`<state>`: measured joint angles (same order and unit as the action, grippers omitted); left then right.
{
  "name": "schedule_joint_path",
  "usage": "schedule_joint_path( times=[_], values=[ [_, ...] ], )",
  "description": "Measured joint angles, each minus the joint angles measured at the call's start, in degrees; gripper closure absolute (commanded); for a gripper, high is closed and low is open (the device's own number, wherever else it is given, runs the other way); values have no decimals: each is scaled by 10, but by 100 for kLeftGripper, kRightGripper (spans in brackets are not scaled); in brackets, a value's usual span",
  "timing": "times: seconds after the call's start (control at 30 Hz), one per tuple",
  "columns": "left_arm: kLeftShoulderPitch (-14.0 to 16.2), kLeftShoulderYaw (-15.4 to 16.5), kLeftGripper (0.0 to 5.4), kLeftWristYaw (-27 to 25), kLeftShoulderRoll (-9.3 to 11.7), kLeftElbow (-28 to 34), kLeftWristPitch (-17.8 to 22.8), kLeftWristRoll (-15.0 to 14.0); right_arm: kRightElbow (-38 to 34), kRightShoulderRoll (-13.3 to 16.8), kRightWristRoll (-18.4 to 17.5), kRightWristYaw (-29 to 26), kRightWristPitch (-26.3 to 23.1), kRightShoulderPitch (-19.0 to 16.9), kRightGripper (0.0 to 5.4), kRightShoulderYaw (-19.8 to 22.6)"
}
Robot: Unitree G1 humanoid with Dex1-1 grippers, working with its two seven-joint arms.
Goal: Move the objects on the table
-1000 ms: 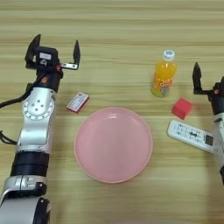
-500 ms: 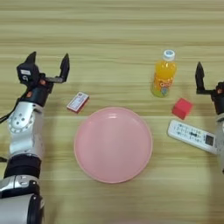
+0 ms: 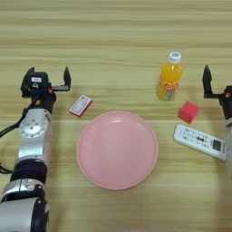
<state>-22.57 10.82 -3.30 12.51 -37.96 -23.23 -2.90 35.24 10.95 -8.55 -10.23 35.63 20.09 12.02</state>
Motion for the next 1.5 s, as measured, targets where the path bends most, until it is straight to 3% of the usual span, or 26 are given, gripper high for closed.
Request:
schedule_joint_path(
  times=[0.4,0.67,0.83,0.93,1.17,1.33,1.5],
  values=[
    [1,-5,1,-11,-2,0,-29,2,-55,-4,-40,-34,-23,-2,0,-4],
    [1,-4,1,-16,-2,-1,-38,1,-267,6,-112,-93,-151,-11,0,-31],
    [1,-4,1,-19,-2,-5,-40,1,-341,24,-136,-118,-246,-7,0,-52],
    [1,-3,1,-23,-2,-10,-40,-1,-345,38,-135,-122,-321,12,0,-66],
    [1,-3,1,-25,-3,-12,-41,-2,-319,62,-107,-130,-433,77,0,-96],
    [2,-3,1,-26,-4,-11,-43,-2,-257,65,-64,-129,-448,109,0,-113],
    [2,-3,1,-25,-4,-9,-45,-2,-217,60,-46,-140,-457,123,0,-126]
  ],
)
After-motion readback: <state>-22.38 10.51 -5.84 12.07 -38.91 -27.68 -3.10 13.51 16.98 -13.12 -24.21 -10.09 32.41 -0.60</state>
